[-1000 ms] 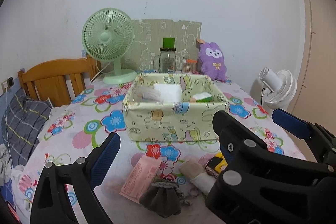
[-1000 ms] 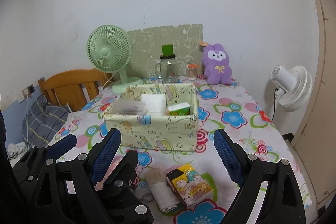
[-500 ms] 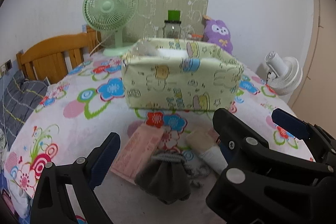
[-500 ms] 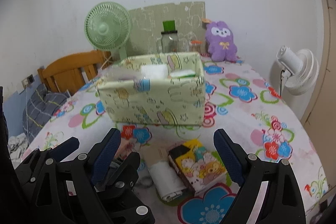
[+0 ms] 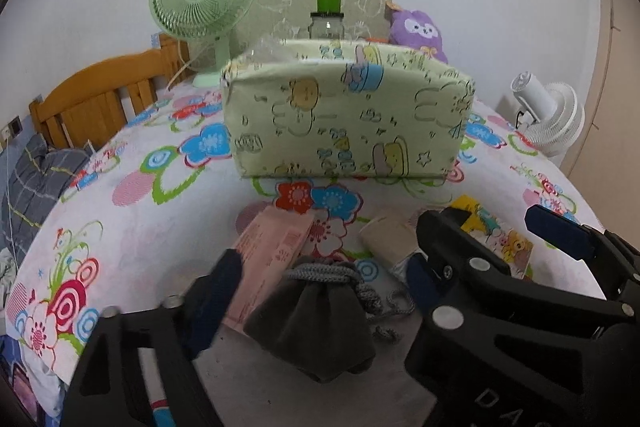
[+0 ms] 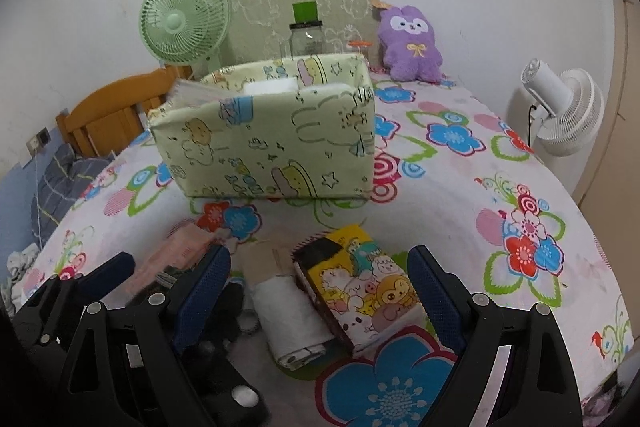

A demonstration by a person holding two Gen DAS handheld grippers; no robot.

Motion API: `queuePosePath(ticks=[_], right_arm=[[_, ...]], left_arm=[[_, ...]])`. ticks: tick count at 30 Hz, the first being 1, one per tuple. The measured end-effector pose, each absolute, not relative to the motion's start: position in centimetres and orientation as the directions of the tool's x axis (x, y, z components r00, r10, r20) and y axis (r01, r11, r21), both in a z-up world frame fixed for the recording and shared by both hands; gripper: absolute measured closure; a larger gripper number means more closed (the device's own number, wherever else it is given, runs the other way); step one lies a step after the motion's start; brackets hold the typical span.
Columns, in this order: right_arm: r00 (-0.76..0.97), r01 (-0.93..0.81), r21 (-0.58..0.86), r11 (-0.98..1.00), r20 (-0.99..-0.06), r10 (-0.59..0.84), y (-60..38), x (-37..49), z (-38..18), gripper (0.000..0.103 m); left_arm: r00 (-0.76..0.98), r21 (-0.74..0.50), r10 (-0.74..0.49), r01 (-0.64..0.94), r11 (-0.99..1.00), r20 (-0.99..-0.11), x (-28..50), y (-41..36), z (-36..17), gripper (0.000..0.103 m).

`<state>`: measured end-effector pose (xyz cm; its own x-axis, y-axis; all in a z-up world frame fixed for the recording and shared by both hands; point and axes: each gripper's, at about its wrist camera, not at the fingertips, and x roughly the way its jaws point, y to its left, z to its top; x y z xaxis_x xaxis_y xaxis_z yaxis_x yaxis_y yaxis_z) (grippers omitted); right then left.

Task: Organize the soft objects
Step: 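Grasp the dark grey drawstring pouch with the left tool while the right tool grasps the yellow cartoon pack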

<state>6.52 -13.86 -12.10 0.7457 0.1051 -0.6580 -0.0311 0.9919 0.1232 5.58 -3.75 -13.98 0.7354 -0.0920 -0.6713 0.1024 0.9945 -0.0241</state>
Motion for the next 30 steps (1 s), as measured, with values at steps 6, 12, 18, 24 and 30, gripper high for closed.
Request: queuePosePath(ticks=[6, 12, 18, 24, 30], right_arm=[[0.743, -0.043, 0.121, 0.992, -0.66, 0.112, -13.5, 6.7, -12.2, 0.011], [0.739, -0.036, 0.124, 0.992, -0.665, 0.11, -13.7, 6.9, -12.4, 0.011], [0.733, 0.013, 0.098, 0.995, -0.678, 0.057, -14.5, 7.3, -12.8, 0.013], [0.71, 0.025, 0.129, 0.991, -0.7, 0.073, -15.5, 7.9, -13.5, 0.016], [0.682, 0.059, 0.144, 0.988, -0.728, 0.066, -16.3, 8.7, -14.4, 0.017]], left_arm=[[0.723, -0.005, -0.084, 0.111, 0.994, -0.686, 5.7, -3.9, -14.5, 0.05], [0.722, -0.011, -0.106, 0.135, 0.991, -0.684, 5.8, -4.5, -14.4, 0.056], [0.72, -0.014, -0.122, 0.154, 0.988, -0.683, 6.1, -5.4, -14.2, 0.057], [0.715, 0.013, -0.103, 0.154, 0.988, -0.691, 6.6, -6.1, -14.3, 0.057], [0.714, 0.054, -0.068, 0.147, 0.988, -0.697, 7.1, -6.9, -14.7, 0.057]])
